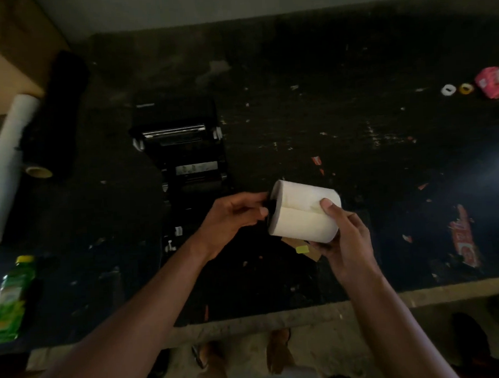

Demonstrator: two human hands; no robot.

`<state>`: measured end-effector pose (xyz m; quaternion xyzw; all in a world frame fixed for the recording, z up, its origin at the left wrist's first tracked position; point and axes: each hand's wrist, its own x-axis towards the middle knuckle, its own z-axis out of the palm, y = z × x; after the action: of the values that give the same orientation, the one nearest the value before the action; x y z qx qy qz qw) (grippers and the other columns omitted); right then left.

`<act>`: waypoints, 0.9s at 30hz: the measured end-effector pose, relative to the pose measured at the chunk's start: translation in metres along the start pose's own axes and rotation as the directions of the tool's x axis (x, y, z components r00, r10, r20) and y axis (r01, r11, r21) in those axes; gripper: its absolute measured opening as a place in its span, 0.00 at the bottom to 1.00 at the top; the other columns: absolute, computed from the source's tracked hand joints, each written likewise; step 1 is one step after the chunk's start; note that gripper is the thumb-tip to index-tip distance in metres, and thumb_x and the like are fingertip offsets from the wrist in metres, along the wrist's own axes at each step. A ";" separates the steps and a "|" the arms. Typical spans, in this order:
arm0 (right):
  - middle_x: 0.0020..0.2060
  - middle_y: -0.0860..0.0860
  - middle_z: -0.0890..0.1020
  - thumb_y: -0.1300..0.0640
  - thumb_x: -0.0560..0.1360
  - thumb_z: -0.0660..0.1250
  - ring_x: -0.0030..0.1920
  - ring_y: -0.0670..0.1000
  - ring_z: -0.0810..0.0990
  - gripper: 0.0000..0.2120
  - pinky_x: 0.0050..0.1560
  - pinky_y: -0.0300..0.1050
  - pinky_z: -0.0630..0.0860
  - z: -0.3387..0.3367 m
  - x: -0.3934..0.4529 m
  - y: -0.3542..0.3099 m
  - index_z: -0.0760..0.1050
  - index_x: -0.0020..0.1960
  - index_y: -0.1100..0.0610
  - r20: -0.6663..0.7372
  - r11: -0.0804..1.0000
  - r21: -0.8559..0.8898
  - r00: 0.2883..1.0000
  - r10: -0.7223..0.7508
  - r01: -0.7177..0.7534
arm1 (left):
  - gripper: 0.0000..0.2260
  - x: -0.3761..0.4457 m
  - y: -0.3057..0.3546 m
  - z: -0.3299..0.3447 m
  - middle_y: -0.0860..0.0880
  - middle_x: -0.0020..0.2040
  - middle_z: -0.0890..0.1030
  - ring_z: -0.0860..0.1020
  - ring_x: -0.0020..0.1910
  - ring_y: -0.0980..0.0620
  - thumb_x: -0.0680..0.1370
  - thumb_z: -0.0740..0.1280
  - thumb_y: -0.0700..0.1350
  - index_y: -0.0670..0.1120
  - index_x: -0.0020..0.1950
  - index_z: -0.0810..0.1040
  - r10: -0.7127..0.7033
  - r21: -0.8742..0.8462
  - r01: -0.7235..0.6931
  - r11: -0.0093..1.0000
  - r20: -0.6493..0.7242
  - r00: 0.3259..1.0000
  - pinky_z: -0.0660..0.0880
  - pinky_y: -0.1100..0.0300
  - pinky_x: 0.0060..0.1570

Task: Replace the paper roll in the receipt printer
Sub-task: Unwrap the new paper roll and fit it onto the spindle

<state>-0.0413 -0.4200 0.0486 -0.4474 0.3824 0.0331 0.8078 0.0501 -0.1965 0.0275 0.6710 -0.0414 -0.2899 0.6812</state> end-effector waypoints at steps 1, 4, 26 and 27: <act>0.64 0.57 0.78 0.46 0.62 0.79 0.63 0.60 0.80 0.29 0.41 0.50 0.85 0.006 -0.002 0.004 0.73 0.57 0.55 0.009 0.999 -0.029 1.000 -0.014 0.014 | 0.15 -0.006 -0.001 -0.005 0.52 0.55 0.88 0.85 0.57 0.54 0.74 0.78 0.46 0.56 0.61 0.87 0.029 0.048 -0.028 0.998 -0.031 0.999 0.80 0.60 0.55; 0.63 0.57 0.79 0.42 0.58 0.81 0.63 0.60 0.81 0.34 0.52 0.61 0.85 0.025 -0.005 0.015 0.74 0.57 0.56 0.006 0.989 -0.130 0.998 -0.069 0.069 | 0.16 -0.027 -0.001 -0.019 0.42 0.60 0.86 0.85 0.60 0.46 0.76 0.77 0.39 0.45 0.64 0.85 0.068 0.172 -0.047 0.984 -0.120 0.990 0.80 0.50 0.64; 0.64 0.45 0.67 0.33 0.74 0.70 0.56 0.41 0.74 0.28 0.43 0.29 0.74 0.167 -0.035 0.110 0.69 0.69 0.44 0.571 0.277 -0.649 0.695 -0.437 0.708 | 0.16 -0.147 -0.051 -0.094 0.45 0.65 0.84 0.81 0.67 0.45 0.78 0.72 0.45 0.45 0.66 0.82 -0.051 -0.473 -0.278 0.836 -0.571 0.819 0.82 0.52 0.59; 0.65 0.47 0.68 0.34 0.74 0.70 0.59 0.43 0.74 0.28 0.48 0.32 0.76 0.168 -0.033 0.111 0.69 0.69 0.44 0.574 0.269 -0.651 0.692 -0.437 0.710 | 0.18 -0.146 -0.049 -0.097 0.45 0.65 0.84 0.81 0.66 0.45 0.77 0.73 0.46 0.46 0.67 0.82 -0.031 -0.437 -0.280 0.855 -0.582 0.813 0.82 0.53 0.58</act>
<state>-0.0095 -0.2189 0.0438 -0.8747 0.0058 -0.0220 0.4842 -0.0444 -0.0414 0.0210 0.5203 0.1954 -0.0296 0.8308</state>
